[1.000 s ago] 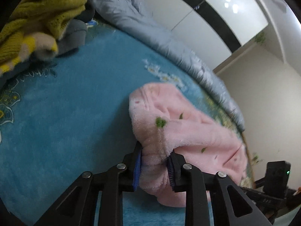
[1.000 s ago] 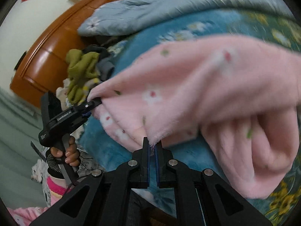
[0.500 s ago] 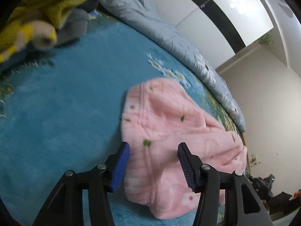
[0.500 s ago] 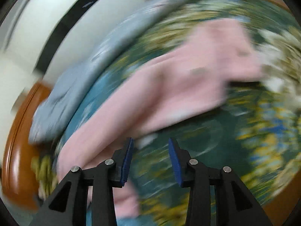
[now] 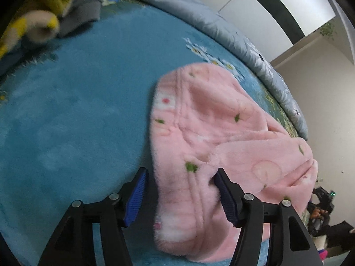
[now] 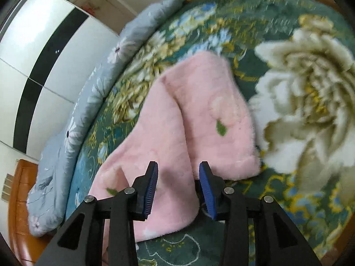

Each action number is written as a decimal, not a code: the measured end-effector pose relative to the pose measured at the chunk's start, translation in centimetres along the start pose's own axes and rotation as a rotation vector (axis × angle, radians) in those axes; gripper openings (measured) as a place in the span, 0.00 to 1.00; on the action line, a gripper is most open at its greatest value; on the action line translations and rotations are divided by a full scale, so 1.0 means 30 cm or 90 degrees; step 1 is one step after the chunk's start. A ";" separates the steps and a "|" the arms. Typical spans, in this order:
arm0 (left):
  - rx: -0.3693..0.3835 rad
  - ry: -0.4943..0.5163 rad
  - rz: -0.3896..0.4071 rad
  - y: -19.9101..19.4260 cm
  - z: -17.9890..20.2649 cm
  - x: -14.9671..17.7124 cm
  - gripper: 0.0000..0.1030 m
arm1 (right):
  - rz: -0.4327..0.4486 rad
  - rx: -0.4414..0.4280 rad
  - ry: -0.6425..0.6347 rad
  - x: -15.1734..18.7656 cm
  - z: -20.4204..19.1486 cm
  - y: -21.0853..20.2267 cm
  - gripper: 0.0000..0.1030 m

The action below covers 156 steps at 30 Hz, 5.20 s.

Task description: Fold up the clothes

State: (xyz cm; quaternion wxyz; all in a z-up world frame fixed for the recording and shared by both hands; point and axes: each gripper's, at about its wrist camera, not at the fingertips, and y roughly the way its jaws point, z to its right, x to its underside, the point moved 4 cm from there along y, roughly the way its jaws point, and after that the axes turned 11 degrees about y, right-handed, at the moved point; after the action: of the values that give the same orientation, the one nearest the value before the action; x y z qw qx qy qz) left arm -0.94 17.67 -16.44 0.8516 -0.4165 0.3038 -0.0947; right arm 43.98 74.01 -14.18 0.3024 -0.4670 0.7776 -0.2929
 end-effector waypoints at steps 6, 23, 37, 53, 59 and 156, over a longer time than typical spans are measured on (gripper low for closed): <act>0.029 0.002 0.007 0.001 0.021 -0.002 0.60 | -0.025 -0.007 -0.006 -0.005 -0.035 0.043 0.31; 0.152 -0.017 0.247 -0.377 0.047 -0.195 0.29 | 0.115 -0.158 -0.069 -0.152 -0.218 -0.411 0.07; 0.066 -0.015 0.098 -0.166 -0.025 -0.046 0.30 | 0.012 -0.003 -0.046 -0.044 0.168 -0.269 0.07; -0.054 -0.034 0.143 -0.219 -0.057 -0.210 0.64 | 0.076 -0.018 -0.250 0.046 -0.138 -0.369 0.44; -0.102 -0.131 0.032 0.050 -0.007 -0.295 0.65 | -0.295 -0.100 -0.443 0.476 -0.466 0.049 0.51; -0.177 -0.040 0.090 -0.126 -0.160 -0.119 0.76 | 0.003 0.069 -0.205 0.014 -0.251 -0.124 0.82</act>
State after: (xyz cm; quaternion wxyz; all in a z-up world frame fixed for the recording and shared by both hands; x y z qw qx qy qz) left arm -6.30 13.62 -14.23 0.7995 -0.5104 0.3160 0.0216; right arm 40.26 73.48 -6.65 0.4484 -0.4893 0.7031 -0.2552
